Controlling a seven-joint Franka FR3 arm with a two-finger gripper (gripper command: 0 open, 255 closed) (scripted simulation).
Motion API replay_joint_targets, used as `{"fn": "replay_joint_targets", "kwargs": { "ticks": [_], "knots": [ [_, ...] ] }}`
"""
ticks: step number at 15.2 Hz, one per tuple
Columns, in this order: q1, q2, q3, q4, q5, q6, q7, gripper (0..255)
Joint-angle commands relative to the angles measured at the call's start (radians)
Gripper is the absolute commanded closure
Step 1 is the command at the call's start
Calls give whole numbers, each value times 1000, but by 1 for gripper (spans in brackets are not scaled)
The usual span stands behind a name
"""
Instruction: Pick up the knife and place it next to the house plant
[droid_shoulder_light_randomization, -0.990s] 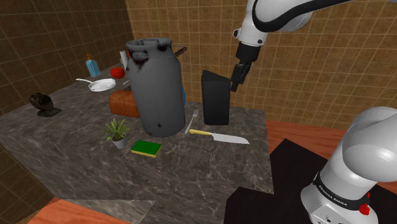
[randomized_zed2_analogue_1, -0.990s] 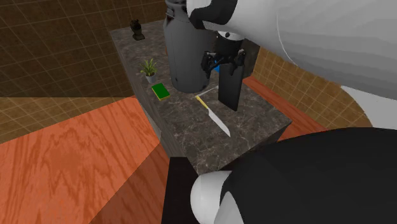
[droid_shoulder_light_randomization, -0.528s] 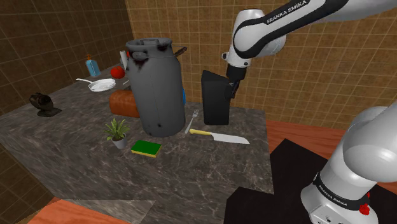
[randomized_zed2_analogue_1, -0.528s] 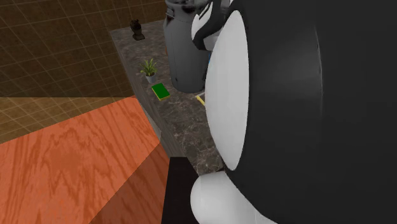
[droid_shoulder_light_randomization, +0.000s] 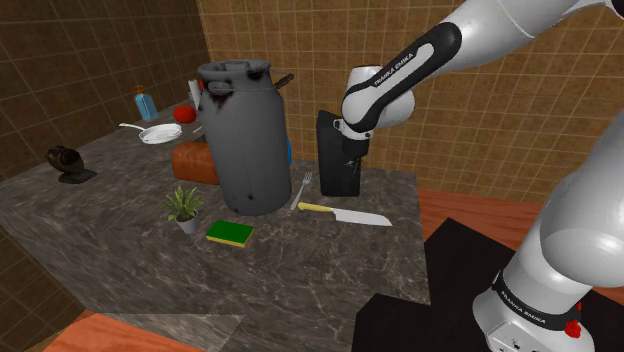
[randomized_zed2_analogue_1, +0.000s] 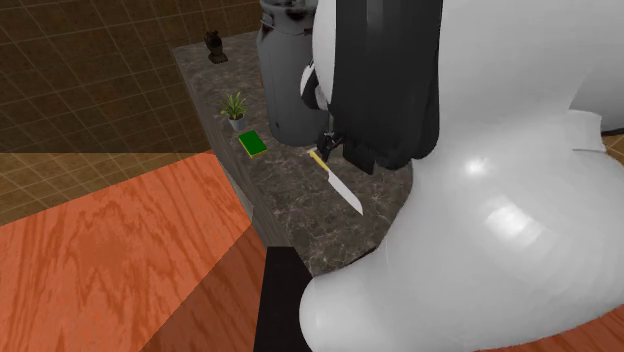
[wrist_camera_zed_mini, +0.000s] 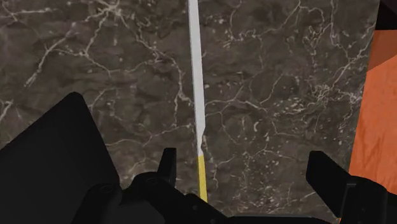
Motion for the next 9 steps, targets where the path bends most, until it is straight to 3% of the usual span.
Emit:
{"fn": "replay_joint_targets", "kwargs": {
  "ticks": [1, 6, 9],
  "knots": [
    [1, 79, -2, 22, 12, 37, -38, 0],
    [0, 278, 8, 97, 37, 110, -116, 0],
    [0, 312, 13, 99, 45, 139, -125, 0]
  ]
}}
